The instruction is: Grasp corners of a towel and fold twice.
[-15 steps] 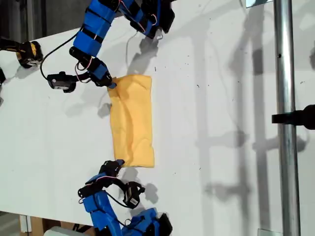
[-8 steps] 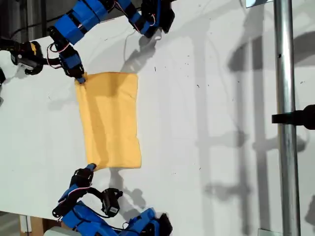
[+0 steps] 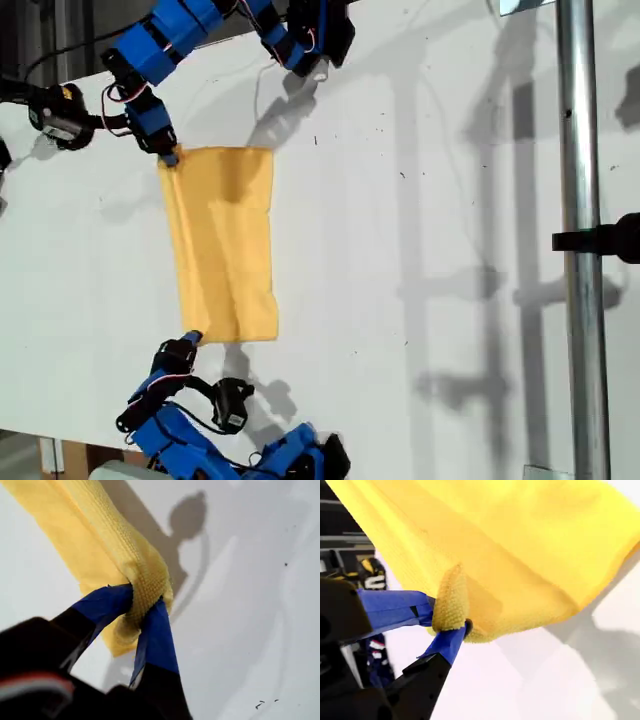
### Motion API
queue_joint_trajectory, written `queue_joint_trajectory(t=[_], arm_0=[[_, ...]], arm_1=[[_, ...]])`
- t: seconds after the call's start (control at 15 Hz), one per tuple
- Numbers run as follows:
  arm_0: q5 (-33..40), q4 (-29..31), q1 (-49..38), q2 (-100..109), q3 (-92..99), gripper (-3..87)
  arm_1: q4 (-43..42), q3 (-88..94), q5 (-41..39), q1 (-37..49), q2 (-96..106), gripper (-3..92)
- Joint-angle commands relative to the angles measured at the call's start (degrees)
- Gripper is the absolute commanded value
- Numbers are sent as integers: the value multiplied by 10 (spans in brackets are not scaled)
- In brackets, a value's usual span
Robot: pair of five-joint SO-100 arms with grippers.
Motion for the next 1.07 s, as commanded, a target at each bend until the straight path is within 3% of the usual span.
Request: queue_joint_trajectory(t=[0.0,0.4,0.6,1.0], arm_0=[[-29,-7,28,12,32,-10],[-98,-13,75,0,121,-10],[-134,-46,98,-18,166,-10],[-176,-87,84,-160,171,-10]], arm_1=[[-4,41,25,-27,45,-1],[-11,186,118,-93,45,-1],[-38,269,162,-116,33,-1],[-105,300,174,-113,-69,-1]])
